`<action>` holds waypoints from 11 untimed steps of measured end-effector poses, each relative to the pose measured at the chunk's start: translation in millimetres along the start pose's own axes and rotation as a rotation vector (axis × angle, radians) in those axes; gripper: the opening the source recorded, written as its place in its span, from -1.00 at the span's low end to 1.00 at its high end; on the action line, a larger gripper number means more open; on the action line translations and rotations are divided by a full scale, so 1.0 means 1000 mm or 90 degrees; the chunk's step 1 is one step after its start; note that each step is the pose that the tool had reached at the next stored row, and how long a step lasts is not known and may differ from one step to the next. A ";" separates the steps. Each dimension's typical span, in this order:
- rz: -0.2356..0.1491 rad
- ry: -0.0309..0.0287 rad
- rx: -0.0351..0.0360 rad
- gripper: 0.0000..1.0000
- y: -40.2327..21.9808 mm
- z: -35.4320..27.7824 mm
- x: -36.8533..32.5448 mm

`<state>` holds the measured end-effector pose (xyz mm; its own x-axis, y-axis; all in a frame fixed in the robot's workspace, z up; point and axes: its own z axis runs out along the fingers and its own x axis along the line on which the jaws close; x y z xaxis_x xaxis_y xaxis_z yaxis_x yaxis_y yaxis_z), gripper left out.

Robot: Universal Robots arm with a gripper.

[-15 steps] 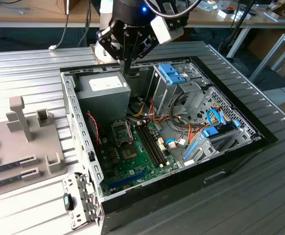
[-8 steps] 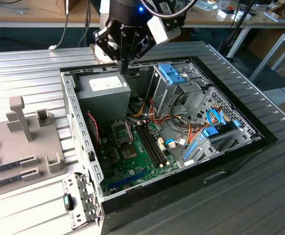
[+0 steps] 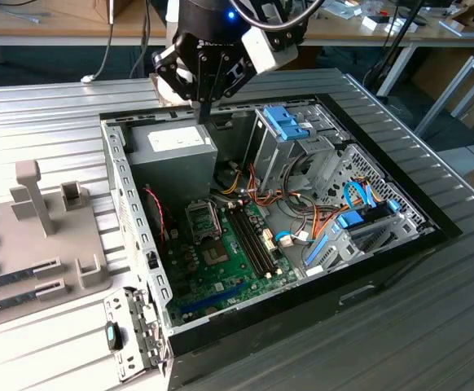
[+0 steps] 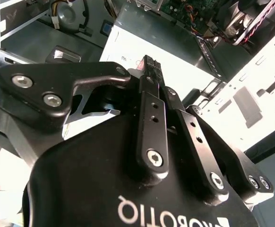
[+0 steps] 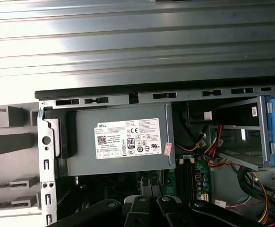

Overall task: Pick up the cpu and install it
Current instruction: 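Reach for the cpu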

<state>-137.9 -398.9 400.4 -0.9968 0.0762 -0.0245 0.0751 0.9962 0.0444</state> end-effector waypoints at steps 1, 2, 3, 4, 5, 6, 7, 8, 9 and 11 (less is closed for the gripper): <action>0.000 0.0000 0.0000 -0.80 0.0000 0.0000 0.0004; 0.000 0.0000 0.0000 -0.80 -0.0001 -0.0001 0.0011; 0.000 0.0000 0.0000 -0.80 -0.0001 -0.0001 0.0018; 0.000 0.0000 0.0000 -0.80 -0.0002 -0.0001 0.0024; 0.000 0.0000 0.0000 -0.80 -0.0002 -0.0001 0.0031; 0.000 0.0000 0.0000 -0.80 -0.0003 -0.0001 0.0036; 0.000 0.0000 0.0000 -0.80 -0.0003 -0.0001 0.0042; 0.000 0.0000 0.0000 -0.80 -0.0004 -0.0002 0.0053; 0.000 0.0000 0.0000 -0.80 -0.0005 -0.0002 0.0060; 0.000 0.0000 0.0000 -0.80 -0.0006 -0.0002 0.0079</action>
<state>-145.8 -398.9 400.4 -0.9968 0.0762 -0.0245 0.0751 0.9962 0.0444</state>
